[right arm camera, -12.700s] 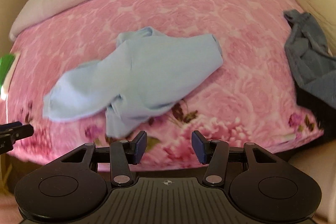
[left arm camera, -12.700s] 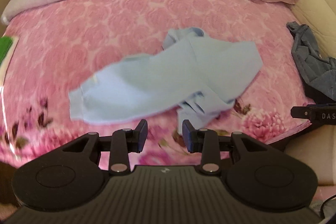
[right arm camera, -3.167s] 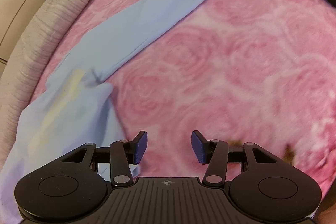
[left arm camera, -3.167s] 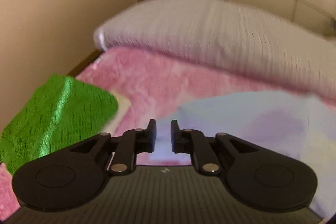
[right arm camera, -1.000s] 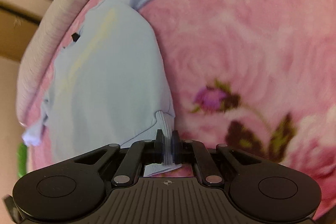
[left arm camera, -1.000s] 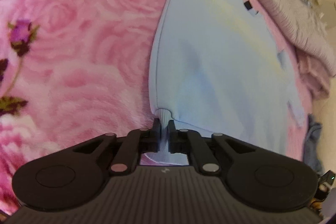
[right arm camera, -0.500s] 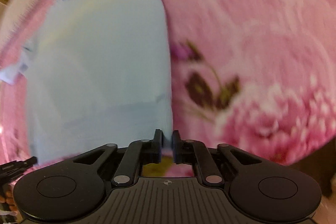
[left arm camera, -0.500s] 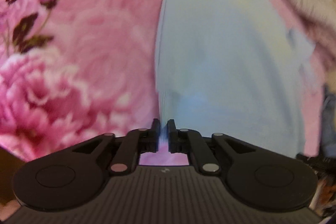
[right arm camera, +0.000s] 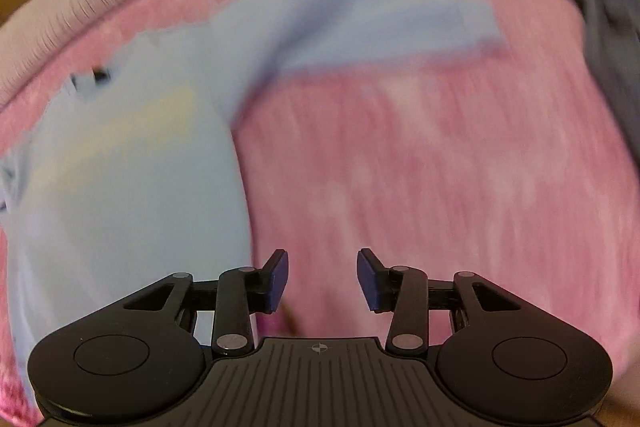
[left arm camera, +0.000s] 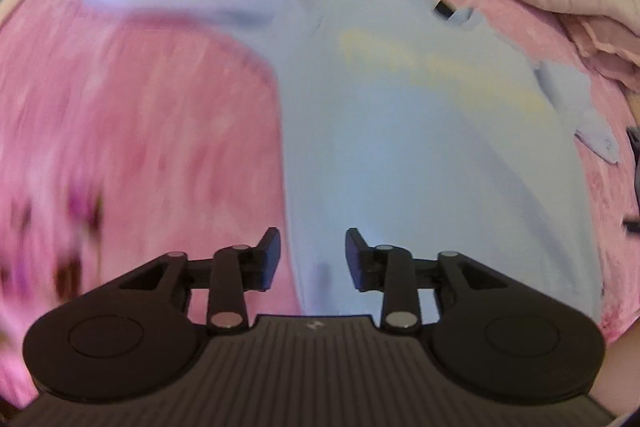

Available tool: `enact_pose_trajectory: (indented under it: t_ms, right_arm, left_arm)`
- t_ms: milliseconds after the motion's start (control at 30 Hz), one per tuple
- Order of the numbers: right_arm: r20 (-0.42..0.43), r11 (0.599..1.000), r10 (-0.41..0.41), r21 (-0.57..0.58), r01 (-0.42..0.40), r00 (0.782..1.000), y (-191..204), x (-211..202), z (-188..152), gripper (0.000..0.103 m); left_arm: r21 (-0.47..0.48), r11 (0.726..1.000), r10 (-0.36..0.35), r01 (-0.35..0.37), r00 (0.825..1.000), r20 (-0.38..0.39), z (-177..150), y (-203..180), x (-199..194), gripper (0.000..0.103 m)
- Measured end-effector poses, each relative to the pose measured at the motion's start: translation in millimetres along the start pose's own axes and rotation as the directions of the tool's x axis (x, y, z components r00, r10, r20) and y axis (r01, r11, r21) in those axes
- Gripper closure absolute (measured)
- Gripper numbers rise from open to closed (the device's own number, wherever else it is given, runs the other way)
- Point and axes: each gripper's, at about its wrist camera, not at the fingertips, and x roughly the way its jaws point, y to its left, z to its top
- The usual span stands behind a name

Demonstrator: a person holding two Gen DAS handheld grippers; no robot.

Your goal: Fold clothes

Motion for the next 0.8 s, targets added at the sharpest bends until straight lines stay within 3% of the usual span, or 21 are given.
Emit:
enact_pose_trajectory:
  t_ms: [133, 300, 433, 633, 700, 800]
  right_arm:
    - [0.075, 0.996, 0.034, -0.089, -0.027, 0.997, 31.2, 23.2, 58.6, 0.056]
    - [0.093, 0.975, 0.069, -0.218, -0.047, 0.993, 83.9, 70.0, 115.1, 0.052]
    - [0.122, 0.951, 0.119, -0.3, -0.078, 0.985, 116.4, 104.9, 151.3, 0.051]
    - [0.115, 0.928, 0.126, -0.364, -0.076, 0.985, 139.0, 170.6, 196.5, 0.049]
    - [0.09, 0.917, 0.124, -0.391, -0.08, 0.988, 144.4, 190.5, 205.1, 0.049]
    - [0.028, 0.899, 0.136, -0.423, -0.111, 0.99, 149.0, 217.7, 212.7, 0.052]
  left_arm:
    - [0.104, 0.994, -0.035, 0.027, 0.997, 0.068, 78.3, -3.4, 35.0, 0.067]
    - [0.229, 0.972, -0.078, 0.054, 0.992, 0.096, 162.8, -13.1, 83.4, 0.062]
    - [0.339, 0.941, -0.045, 0.005, 0.993, 0.112, 214.1, -23.1, 126.3, 0.059]
    - [0.376, 0.924, 0.047, -0.069, 0.997, 0.069, 251.4, -15.9, 184.0, 0.058]
    - [0.385, 0.918, 0.08, -0.094, 0.995, 0.052, 254.8, -11.6, 198.5, 0.065]
    - [0.371, 0.925, 0.069, -0.081, 0.997, 0.046, 251.5, -6.2, 207.9, 0.094]
